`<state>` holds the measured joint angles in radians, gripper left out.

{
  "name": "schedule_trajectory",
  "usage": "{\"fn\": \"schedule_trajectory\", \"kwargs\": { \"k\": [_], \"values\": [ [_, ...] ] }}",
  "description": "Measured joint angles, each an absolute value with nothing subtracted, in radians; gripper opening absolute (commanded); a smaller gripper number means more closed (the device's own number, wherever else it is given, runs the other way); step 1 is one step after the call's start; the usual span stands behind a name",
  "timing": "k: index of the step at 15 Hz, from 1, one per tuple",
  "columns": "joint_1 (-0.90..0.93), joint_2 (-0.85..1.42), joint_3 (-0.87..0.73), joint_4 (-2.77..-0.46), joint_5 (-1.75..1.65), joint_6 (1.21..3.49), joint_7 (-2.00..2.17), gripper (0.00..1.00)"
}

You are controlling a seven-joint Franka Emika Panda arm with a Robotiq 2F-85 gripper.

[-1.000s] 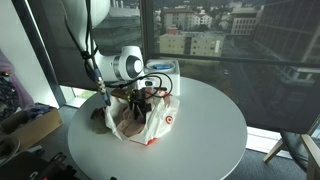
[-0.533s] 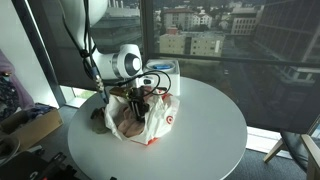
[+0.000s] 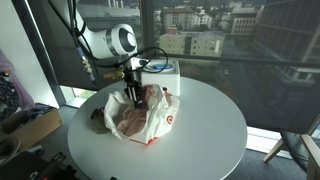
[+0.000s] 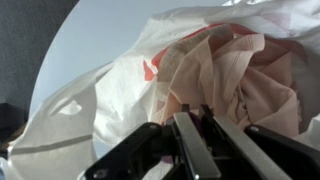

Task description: Remove the items from the plastic bag and put them on the table

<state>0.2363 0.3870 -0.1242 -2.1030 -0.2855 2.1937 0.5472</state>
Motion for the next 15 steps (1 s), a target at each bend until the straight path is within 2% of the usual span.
{"fn": "schedule_trajectory", "kwargs": {
  "k": [4, 8, 15],
  "values": [
    [0.250, 0.274, -0.074, -2.054, -0.349, 2.072, 0.544, 0.07],
    [0.254, 0.204, 0.039, -2.013, -0.332, 2.072, 0.504, 0.06],
    [0.296, 0.369, 0.163, -2.008, -0.278, 2.271, 0.425, 0.07]
  ]
}}
